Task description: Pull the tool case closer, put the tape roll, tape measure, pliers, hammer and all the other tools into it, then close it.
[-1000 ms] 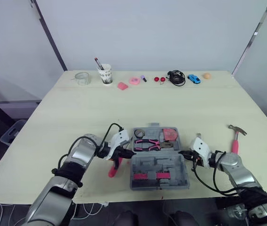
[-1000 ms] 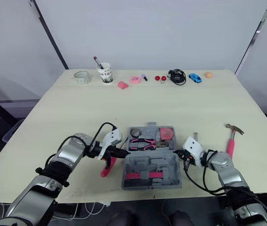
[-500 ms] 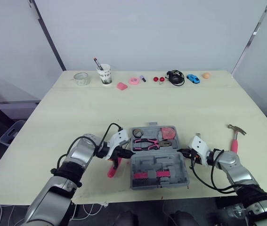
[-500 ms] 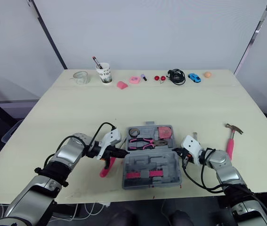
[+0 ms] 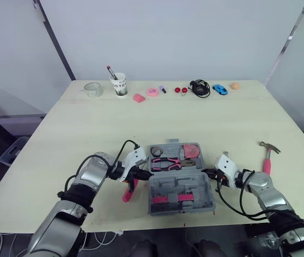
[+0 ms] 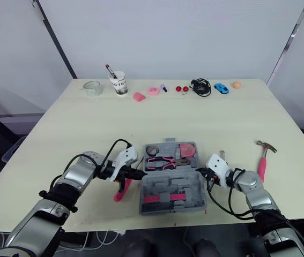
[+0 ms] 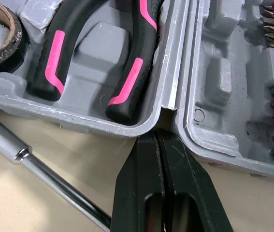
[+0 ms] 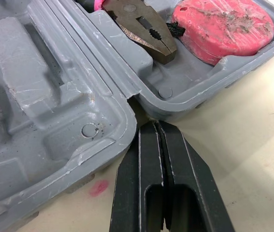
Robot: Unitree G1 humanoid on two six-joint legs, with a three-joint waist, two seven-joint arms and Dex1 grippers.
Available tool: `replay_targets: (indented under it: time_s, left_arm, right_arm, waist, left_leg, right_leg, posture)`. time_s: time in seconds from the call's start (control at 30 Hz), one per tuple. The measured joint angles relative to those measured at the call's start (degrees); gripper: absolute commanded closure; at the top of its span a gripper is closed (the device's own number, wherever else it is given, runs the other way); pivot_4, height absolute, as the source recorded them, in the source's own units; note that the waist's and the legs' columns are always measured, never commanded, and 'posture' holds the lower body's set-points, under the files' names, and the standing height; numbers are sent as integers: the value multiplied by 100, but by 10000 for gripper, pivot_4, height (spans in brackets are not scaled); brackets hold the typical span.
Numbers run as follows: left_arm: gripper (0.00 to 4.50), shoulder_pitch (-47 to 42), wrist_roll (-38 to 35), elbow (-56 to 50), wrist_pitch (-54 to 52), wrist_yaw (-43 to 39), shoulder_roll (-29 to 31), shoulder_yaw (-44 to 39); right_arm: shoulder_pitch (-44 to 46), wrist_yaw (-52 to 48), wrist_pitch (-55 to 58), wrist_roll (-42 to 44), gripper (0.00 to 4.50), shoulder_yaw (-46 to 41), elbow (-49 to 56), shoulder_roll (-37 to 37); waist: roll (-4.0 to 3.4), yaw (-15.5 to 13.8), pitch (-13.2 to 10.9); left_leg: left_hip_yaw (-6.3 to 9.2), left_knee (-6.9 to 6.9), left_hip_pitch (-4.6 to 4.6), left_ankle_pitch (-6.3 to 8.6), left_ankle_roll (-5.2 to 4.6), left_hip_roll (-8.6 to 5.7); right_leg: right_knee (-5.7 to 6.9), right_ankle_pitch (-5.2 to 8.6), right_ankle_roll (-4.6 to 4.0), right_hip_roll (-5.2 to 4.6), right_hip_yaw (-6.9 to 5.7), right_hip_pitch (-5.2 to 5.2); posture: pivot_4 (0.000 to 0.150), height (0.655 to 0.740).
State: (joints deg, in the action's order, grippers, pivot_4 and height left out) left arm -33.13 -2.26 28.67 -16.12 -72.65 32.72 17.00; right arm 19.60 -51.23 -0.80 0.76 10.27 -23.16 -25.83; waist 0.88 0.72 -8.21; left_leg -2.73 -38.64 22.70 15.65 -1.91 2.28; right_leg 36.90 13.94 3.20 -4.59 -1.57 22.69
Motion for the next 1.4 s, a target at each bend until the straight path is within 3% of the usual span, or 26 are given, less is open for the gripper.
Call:
replay_targets:
  time_s: [1.4]
  left_arm:
    - [44440, 2, 43, 0, 20, -3, -41, -3]
  right_arm:
    - [-153, -149, 430, 4, 45000, -2, 414, -100]
  waist:
    - [1, -11, 1]
  left_leg:
    - [0, 0, 0, 0, 0, 0]
  right_leg:
    - [0, 0, 0, 0, -1, -1]
  posture:
    - [1500, 7400]
